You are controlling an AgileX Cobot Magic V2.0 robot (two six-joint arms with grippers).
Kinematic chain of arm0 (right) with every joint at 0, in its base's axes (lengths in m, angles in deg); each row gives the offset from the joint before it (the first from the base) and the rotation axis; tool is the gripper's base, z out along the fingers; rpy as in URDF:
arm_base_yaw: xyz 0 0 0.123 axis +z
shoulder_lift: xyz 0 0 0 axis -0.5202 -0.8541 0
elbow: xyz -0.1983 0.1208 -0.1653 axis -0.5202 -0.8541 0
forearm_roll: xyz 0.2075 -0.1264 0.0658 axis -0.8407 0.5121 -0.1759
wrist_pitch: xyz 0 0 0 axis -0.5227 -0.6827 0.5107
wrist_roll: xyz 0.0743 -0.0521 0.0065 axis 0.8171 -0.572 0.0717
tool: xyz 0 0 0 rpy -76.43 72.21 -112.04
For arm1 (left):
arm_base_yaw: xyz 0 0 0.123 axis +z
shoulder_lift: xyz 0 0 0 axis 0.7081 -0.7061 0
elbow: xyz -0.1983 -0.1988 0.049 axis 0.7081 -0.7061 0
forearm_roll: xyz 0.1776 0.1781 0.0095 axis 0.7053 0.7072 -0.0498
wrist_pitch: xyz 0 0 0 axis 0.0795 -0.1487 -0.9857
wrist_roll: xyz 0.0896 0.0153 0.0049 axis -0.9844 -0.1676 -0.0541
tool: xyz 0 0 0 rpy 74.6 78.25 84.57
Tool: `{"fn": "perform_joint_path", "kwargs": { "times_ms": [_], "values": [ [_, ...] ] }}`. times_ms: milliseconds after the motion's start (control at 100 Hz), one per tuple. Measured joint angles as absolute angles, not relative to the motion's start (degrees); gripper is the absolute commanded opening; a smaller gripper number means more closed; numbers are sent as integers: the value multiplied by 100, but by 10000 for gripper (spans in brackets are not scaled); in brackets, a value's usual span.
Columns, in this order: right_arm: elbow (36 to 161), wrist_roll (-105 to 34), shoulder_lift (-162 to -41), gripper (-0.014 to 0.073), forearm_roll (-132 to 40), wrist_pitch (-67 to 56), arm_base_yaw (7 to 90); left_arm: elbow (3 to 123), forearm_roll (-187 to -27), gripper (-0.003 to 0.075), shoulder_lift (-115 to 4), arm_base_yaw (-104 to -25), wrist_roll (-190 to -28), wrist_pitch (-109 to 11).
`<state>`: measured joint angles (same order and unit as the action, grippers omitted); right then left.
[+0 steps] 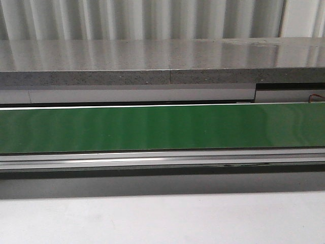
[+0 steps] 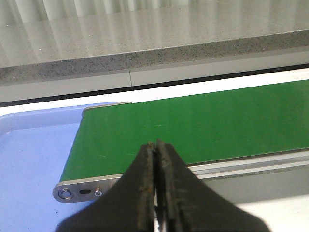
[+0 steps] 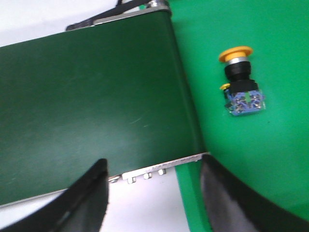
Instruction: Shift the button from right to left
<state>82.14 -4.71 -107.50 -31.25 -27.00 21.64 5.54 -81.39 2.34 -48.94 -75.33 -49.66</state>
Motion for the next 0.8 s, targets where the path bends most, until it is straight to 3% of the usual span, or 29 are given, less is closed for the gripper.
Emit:
{"fn": "perform_joint_path", "kwargs": {
  "times_ms": [410,800],
  "values": [
    [9406,-463,-12573,552,-3217,-3202,771,554,-8139,-20,234,-4894,-7533,-4966],
    [10206,-1124,-14229,552,-3229,-3396,624,554,-8139,-20,234,-4894,-7533,-4966]
  ]
}}
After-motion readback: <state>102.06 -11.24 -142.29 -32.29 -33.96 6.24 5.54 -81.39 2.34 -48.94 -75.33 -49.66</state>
